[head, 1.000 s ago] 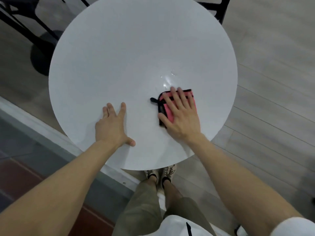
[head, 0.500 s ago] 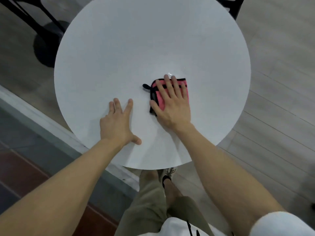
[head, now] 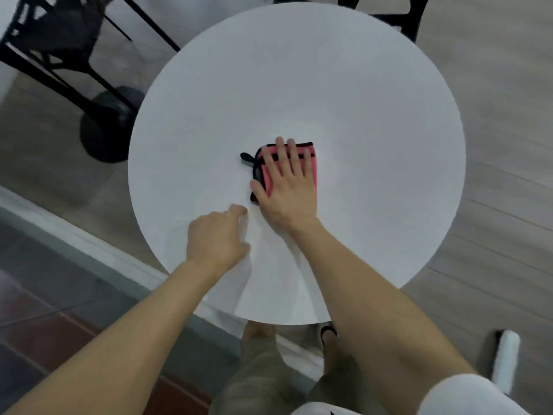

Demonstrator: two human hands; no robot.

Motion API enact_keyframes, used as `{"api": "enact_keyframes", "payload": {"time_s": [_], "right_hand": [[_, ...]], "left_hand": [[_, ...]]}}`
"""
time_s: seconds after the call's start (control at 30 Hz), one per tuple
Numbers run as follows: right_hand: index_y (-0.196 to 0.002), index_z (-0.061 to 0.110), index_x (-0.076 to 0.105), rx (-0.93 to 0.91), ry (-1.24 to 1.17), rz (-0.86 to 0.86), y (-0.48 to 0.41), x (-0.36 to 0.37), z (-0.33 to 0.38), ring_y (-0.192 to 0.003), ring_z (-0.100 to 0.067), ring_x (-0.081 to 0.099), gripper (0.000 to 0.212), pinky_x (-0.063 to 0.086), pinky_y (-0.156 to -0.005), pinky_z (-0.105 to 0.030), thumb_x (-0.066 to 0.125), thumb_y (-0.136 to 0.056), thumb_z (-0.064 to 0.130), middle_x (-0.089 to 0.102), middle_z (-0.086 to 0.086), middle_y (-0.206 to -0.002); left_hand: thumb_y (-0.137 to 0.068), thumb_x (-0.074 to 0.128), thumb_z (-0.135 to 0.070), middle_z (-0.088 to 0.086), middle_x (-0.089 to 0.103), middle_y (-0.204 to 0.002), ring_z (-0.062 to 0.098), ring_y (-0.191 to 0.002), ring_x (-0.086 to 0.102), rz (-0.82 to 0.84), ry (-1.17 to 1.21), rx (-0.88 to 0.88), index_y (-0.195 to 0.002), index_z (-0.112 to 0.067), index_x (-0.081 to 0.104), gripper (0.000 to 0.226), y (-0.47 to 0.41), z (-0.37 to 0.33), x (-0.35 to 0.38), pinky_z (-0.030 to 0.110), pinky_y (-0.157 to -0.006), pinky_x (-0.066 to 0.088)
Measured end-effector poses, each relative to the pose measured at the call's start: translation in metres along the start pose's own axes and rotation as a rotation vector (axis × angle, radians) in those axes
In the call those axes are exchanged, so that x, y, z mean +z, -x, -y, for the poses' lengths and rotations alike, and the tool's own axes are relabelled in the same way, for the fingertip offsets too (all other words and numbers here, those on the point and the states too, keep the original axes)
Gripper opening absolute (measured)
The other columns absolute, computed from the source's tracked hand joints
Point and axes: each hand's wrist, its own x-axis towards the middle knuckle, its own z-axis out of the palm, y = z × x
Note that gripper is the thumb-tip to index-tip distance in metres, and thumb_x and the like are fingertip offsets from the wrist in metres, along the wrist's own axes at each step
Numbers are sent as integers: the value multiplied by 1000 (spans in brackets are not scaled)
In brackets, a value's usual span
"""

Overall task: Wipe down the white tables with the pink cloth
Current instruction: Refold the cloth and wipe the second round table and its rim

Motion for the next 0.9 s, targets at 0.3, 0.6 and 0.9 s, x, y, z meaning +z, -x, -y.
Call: {"api": "enact_keyframes", "payload": {"time_s": [0.3, 0.6, 0.9], "right_hand": [[-172, 31, 21, 780, 124, -180, 41, -59, -163, -169, -27, 5, 82, 7, -135, -57, 34, -103, 72, 13, -5, -182], [-171, 28, 30, 210, 12, -119, -37, 13, 16, -169, -26, 2, 74, 7, -135, -55, 43, -106, 63, 13, -5, -182], [-173, 30, 19, 846, 140, -154, 29, -53, -142, -169, -25, 1, 75, 5, -135, -56, 33, -107, 62, 8, -3, -183]], "left_hand": [[-68, 97, -66, 10, 10, -183, 34, -170, 5, 84, 51, 122, -171, -35, 25, 130, -121, 26, -64, 63, -129, 29], [-48, 107, -61, 18, 7, -180, 47, -166, 11, 189, -104, 85, -173, -35, 0, 166, -203, 39, -94, 70, -119, 43], [-41, 96, -84, 19, 28, -170, 45, -152, 38, 76, -251, 176, -168, -37, 7, 162, -208, 49, -89, 55, -96, 56]]}}
